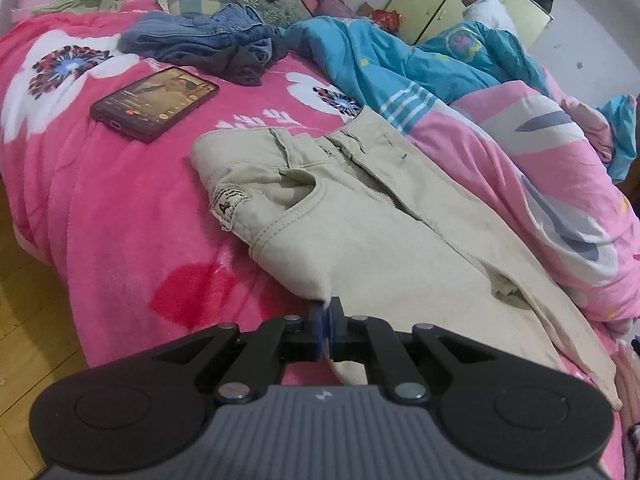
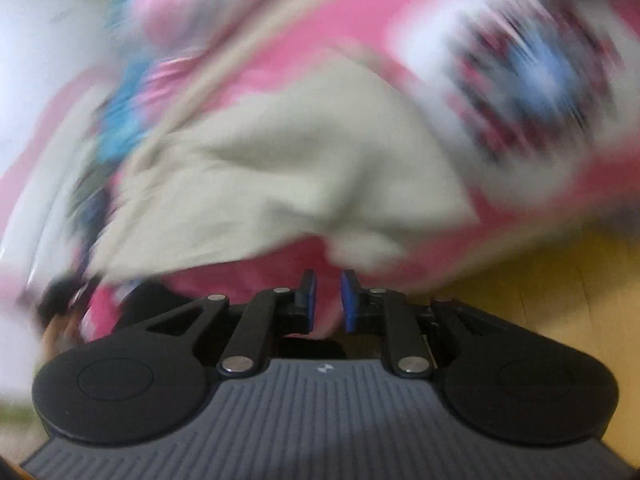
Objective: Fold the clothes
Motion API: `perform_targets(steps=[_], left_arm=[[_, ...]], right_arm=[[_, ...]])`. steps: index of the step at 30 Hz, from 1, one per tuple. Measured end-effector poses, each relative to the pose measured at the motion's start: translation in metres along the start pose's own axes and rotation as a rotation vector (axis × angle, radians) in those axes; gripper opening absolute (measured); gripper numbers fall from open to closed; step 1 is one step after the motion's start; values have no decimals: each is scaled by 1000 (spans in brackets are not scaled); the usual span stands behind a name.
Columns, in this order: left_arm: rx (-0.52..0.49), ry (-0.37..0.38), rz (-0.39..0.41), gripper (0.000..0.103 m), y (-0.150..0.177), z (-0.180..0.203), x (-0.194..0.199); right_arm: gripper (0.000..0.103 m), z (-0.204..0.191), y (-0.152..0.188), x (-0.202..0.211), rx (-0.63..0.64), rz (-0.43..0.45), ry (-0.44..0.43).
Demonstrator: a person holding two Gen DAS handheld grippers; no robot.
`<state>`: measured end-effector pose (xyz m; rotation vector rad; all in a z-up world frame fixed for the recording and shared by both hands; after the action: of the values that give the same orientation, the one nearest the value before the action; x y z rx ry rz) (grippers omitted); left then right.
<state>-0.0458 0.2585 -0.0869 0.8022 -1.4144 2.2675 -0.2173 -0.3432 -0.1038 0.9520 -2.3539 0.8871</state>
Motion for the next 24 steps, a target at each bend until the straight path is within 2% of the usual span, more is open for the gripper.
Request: perform_targets(steps=[2,3,4,6,9,13,16,19,21,24], left_arm=[[-1,-1,-1,9,1,0,0],[-3,-11,0,17,2,-1,0],[-5,-20,0,27,3,-2,0],[-16,-43,4,37,5,-4,3],[-61,-82,30,49,5,-7,17],[-138,-148,100,51,4,-4,42],[-215,-137,155,52,0,14,54],[-282,-24,160,53,-1,47,52],[-344,75,140,53,1,78,43],[-451,211,103,54,11,130,23]], right_arm=[[36,-32,-17,21,136,43,-143],[41,-45,-29,28,188,82,-202],[52,-53,-43,29,212,120,-218],[53,-59,-71,18,234,166,-181],[53,-50,-110,-16,264,181,-56],[52,-25,-139,-63,332,143,145],[50,-9,-141,-79,355,112,204],[39,0,-131,-85,378,75,212],[37,-1,-124,-87,404,62,213],[25,-3,-113,-89,452,54,219]])
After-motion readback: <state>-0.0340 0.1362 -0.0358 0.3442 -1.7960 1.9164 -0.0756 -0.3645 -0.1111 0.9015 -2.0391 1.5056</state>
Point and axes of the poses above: each gripper's, at about its wrist camera, not at the fingertips, and x roughly against the way its jaws point, z to its right, y to its underside, the point moved 5 cm from there along -x, roughly the way its jaws point, and after that the axes turned 9 degrees about -x, right-handed, at the moved point
